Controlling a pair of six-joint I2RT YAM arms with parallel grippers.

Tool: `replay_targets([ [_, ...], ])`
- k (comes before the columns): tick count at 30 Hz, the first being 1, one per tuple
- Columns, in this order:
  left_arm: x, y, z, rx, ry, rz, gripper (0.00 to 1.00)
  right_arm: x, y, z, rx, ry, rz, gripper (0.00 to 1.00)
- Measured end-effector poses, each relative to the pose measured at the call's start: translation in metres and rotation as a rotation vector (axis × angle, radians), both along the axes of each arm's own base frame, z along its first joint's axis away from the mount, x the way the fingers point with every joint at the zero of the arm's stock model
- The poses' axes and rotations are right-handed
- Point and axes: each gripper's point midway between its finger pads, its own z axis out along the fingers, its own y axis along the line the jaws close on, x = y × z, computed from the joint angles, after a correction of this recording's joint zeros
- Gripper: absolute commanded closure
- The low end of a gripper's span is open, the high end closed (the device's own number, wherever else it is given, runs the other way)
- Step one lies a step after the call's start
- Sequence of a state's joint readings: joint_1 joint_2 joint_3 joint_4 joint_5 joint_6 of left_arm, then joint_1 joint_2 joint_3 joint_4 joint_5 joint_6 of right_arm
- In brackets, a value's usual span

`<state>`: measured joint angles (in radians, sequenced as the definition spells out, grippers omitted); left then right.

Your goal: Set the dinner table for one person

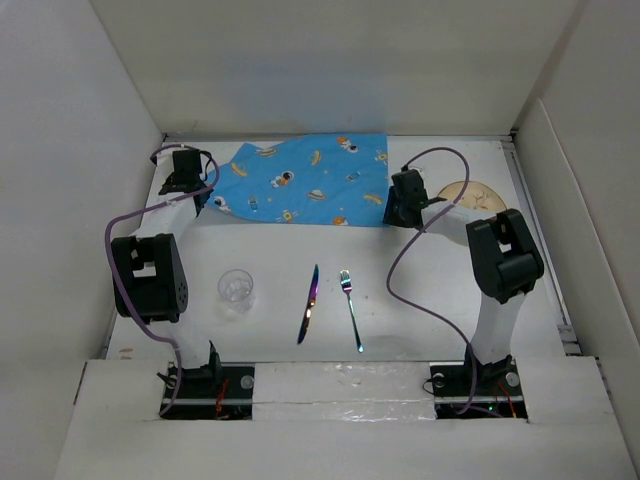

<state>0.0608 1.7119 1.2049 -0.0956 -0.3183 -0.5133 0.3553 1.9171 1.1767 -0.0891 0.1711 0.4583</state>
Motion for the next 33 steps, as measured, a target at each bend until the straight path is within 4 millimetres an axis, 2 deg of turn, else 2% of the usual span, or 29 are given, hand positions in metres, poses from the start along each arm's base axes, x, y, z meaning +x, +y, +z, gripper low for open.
replay_targets([
  [8, 0.001, -0.002, 0.000, -0.010, -0.002, -0.010, 1.00, -0.001, 0.005, 0.000, -0.008, -0.001, 0.013, 0.58],
  [11, 0.001, -0.004, 0.000, -0.016, -0.003, -0.016, 1.00, -0.004, 0.012, 0.000, -0.019, -0.002, 0.031, 0.59],
  [17, 0.003, -0.007, 0.000, -0.030, -0.010, -0.028, 1.00, -0.008, 0.016, -0.001, -0.025, 0.007, 0.045, 0.83],
  [18, 0.004, -0.008, 0.000, -0.033, -0.013, -0.031, 1.00, -0.008, 0.016, -0.001, -0.025, 0.008, 0.045, 0.91],
  [20, 0.005, -0.009, 0.001, -0.041, -0.019, -0.036, 1.00, -0.009, 0.014, -0.002, -0.024, 0.014, 0.042, 1.00],
  [26, 0.007, -0.017, 0.012, -0.074, -0.052, -0.063, 1.00, -0.016, 0.009, 0.002, -0.023, 0.015, 0.034, 1.00],
  [28, 0.007, -0.023, 0.026, -0.096, -0.088, -0.085, 1.00, -0.023, 0.005, 0.016, -0.027, 0.005, 0.035, 1.00],
  [29, 0.007, -0.027, 0.036, -0.109, -0.113, -0.099, 1.00, -0.025, 0.003, 0.031, -0.026, -0.017, 0.036, 1.00],
  [31, 0.004, -0.034, 0.068, -0.133, -0.188, -0.131, 1.00, -0.026, 0.000, 0.074, -0.016, -0.093, 0.042, 1.00],
  [33, -0.003, -0.042, 0.110, -0.149, -0.289, -0.166, 1.00, -0.027, -0.005, 0.137, 0.006, -0.212, 0.045, 1.00],
])
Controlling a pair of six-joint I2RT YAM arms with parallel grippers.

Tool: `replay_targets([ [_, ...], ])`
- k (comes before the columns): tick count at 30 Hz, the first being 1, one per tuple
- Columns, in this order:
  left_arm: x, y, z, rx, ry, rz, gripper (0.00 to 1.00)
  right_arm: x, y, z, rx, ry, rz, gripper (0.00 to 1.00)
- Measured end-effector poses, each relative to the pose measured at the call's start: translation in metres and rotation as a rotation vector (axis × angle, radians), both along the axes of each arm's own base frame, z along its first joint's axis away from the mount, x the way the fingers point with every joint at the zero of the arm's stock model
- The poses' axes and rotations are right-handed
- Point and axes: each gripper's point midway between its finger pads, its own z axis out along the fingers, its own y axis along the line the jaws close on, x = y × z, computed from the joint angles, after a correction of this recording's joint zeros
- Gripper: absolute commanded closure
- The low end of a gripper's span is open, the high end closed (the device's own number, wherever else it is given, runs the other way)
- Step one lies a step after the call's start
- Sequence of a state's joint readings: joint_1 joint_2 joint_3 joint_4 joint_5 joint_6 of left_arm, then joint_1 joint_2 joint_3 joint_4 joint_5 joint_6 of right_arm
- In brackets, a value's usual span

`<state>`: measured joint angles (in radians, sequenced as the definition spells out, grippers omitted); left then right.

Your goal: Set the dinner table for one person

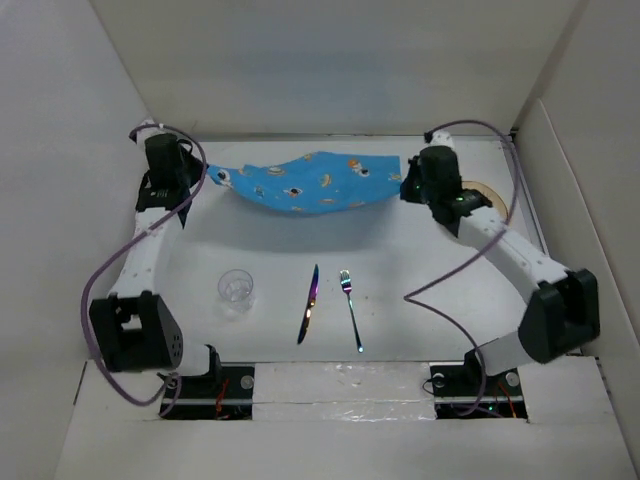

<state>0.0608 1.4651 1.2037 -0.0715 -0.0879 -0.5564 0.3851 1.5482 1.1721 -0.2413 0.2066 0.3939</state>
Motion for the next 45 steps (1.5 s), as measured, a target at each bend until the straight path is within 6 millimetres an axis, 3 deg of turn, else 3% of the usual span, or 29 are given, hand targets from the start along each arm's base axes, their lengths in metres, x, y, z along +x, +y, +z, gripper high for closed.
replay_targets([
  [4, -0.032, -0.012, 0.103, -0.015, -0.263, -0.045, 1.00, -0.014, -0.020, 0.150, 0.064, -0.318, -0.008, 1.00],
  [6, -0.052, -0.018, 0.146, -0.026, -0.383, -0.065, 1.00, -0.030, -0.035, 0.210, 0.086, -0.448, -0.019, 1.00],
  [7, -0.054, -0.021, 0.157, -0.038, -0.423, -0.079, 1.00, -0.036, -0.041, 0.231, 0.081, -0.497, -0.022, 1.00],
  [8, -0.070, -0.023, 0.180, -0.037, -0.487, -0.084, 1.00, -0.043, -0.048, 0.252, 0.094, -0.543, -0.034, 1.00],
  [9, -0.073, -0.025, 0.187, -0.043, -0.509, -0.093, 1.00, -0.046, -0.054, 0.262, 0.091, -0.566, -0.042, 1.00],
  [12, -0.069, -0.030, 0.200, -0.059, -0.532, -0.119, 1.00, -0.037, -0.065, 0.268, 0.073, -0.575, -0.054, 1.00],
  [16, -0.030, -0.033, 0.199, -0.072, -0.495, -0.149, 1.00, 0.014, -0.066, 0.225, 0.033, -0.450, -0.045, 1.00],
  [20, 0.025, -0.033, 0.160, -0.084, -0.356, -0.161, 1.00, 0.067, -0.060, 0.164, 0.003, -0.275, -0.020, 1.00],
  [22, 0.043, -0.032, 0.141, -0.087, -0.286, -0.164, 1.00, 0.083, -0.057, 0.152, -0.004, -0.223, -0.005, 1.00],
  [25, 0.054, -0.032, 0.136, -0.083, -0.244, -0.171, 1.00, 0.094, -0.057, 0.169, 0.001, -0.232, 0.004, 1.00],
  [28, 0.045, -0.033, 0.150, -0.076, -0.268, -0.178, 1.00, 0.088, -0.061, 0.213, 0.018, -0.322, 0.010, 1.00],
  [31, 0.029, -0.035, 0.173, -0.069, -0.325, -0.185, 1.00, 0.066, -0.071, 0.248, 0.032, -0.403, 0.001, 1.00],
  [33, 0.012, -0.037, 0.177, -0.067, -0.354, -0.191, 1.00, 0.046, -0.075, 0.252, 0.043, -0.438, 0.007, 1.00],
  [35, -0.006, -0.039, 0.161, -0.073, -0.357, -0.193, 1.00, 0.027, -0.077, 0.233, 0.057, -0.431, 0.014, 1.00],
  [37, -0.021, -0.040, 0.127, -0.092, -0.315, -0.188, 1.00, 0.014, -0.075, 0.188, 0.073, -0.365, 0.025, 1.00],
  [39, -0.028, -0.041, 0.082, -0.116, -0.236, -0.178, 1.00, 0.010, -0.071, 0.134, 0.084, -0.269, 0.037, 1.00],
  [41, -0.035, -0.042, 0.022, -0.144, -0.118, -0.165, 1.00, 0.009, -0.069, 0.063, 0.090, -0.133, 0.039, 1.00],
  [43, -0.044, -0.043, -0.032, -0.170, 0.001, -0.150, 1.00, -0.002, -0.068, -0.004, 0.087, 0.020, 0.038, 1.00],
  [45, -0.058, -0.044, -0.081, -0.193, 0.116, -0.135, 1.00, -0.019, -0.067, -0.059, 0.088, 0.160, 0.036, 1.00],
])
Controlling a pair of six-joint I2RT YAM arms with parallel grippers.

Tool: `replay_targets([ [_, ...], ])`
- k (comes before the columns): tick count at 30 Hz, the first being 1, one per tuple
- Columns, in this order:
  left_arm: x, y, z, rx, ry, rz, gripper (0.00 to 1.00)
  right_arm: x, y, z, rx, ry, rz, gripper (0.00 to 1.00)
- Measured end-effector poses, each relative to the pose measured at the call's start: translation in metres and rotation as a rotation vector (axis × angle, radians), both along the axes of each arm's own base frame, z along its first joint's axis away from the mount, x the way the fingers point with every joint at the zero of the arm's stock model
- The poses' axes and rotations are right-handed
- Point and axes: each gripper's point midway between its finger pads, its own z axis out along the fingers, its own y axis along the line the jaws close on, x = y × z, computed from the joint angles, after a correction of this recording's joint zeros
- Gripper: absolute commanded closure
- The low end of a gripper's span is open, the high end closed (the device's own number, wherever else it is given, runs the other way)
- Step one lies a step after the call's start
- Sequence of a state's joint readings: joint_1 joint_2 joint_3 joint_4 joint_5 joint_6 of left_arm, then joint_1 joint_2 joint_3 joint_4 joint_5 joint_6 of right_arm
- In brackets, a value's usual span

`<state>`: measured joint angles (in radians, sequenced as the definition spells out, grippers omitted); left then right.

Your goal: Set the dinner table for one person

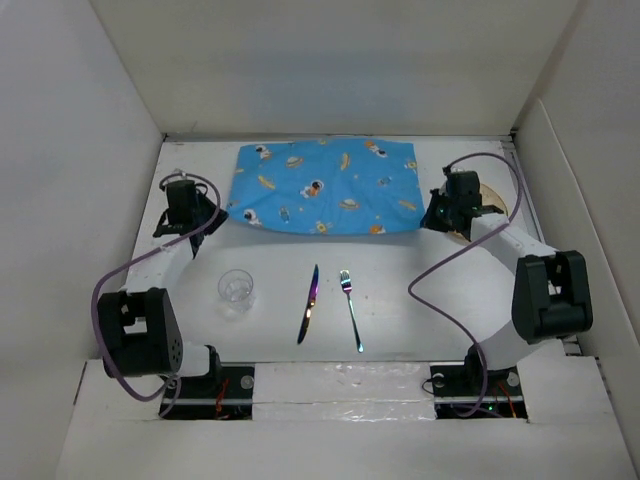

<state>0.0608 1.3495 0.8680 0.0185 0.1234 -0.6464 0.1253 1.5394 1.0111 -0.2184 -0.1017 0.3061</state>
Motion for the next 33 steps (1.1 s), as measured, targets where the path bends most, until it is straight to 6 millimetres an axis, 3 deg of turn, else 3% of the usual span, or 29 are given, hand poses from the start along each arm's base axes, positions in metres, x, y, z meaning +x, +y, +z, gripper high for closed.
replay_targets([
  [2, -0.011, -0.001, -0.034, -0.011, 0.086, 0.005, 1.00, -0.012, 0.000, -0.029, 0.000, 0.075, 0.003, 1.00],
  [5, -0.018, -0.001, -0.065, -0.020, 0.166, 0.014, 1.00, -0.017, 0.001, -0.037, 0.002, 0.095, 0.008, 1.00],
  [8, -0.016, 0.001, -0.074, -0.022, 0.177, 0.027, 1.00, -0.009, 0.003, -0.030, 0.007, 0.050, 0.011, 1.00],
  [13, -0.032, 0.004, -0.091, -0.020, 0.199, 0.059, 1.00, -0.031, 0.001, -0.036, 0.005, 0.050, 0.013, 1.00],
  [21, -0.066, 0.009, -0.079, -0.026, 0.122, 0.133, 1.00, -0.056, -0.009, -0.054, 0.004, 0.081, -0.008, 1.00],
  [26, -0.075, 0.014, -0.075, -0.016, 0.101, 0.164, 1.00, -0.067, -0.016, -0.066, 0.006, 0.102, -0.030, 1.00],
  [33, -0.088, 0.014, -0.074, -0.021, 0.082, 0.171, 1.00, -0.076, -0.017, -0.054, 0.025, 0.049, -0.041, 1.00],
])
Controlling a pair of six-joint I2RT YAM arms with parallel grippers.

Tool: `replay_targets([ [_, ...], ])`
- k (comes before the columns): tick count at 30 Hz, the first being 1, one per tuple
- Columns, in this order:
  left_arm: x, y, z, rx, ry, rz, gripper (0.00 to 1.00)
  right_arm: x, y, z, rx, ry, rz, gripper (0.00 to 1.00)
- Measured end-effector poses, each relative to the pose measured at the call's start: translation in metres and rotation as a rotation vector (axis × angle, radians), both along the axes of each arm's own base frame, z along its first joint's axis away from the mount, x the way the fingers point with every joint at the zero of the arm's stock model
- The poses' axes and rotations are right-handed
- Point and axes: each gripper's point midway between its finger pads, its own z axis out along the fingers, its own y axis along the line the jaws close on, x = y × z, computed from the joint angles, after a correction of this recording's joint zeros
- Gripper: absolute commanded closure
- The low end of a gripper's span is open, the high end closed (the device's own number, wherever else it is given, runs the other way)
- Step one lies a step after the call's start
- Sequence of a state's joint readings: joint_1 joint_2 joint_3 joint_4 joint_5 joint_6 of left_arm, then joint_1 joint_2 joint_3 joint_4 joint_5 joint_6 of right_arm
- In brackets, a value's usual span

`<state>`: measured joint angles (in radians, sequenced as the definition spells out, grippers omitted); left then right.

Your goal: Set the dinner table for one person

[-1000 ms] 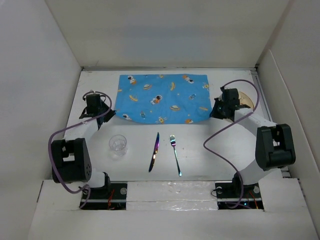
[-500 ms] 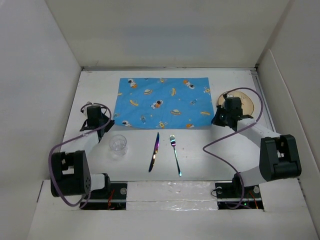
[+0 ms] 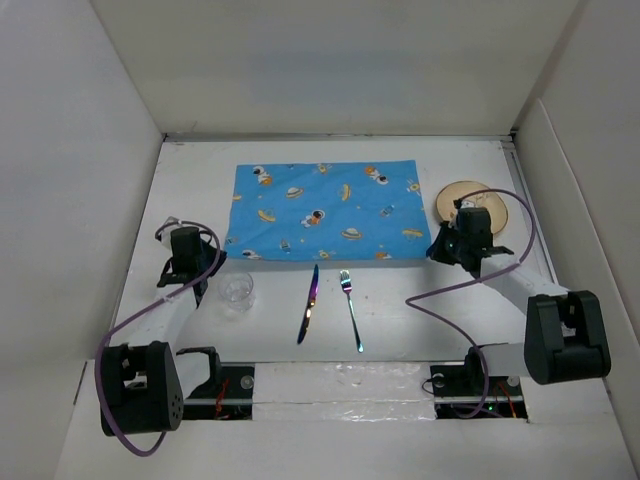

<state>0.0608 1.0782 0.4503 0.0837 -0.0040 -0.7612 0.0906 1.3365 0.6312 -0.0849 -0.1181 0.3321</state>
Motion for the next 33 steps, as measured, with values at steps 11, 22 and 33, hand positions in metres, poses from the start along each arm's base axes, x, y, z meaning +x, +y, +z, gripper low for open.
replay_targets([
  [11, -0.012, -0.005, -0.017, -0.020, 0.039, -0.015, 0.44, -0.008, 0.003, -0.003, 0.020, 0.000, 0.009, 0.72],
  [22, 0.009, -0.010, 0.089, -0.017, -0.210, -0.051, 0.50, 0.007, -0.006, 0.061, 0.001, -0.154, -0.032, 0.39],
  [33, -0.031, -0.066, 0.268, 0.014, -0.723, -0.394, 0.48, 0.033, -0.123, 0.080, 0.000, -0.241, -0.516, 0.32],
])
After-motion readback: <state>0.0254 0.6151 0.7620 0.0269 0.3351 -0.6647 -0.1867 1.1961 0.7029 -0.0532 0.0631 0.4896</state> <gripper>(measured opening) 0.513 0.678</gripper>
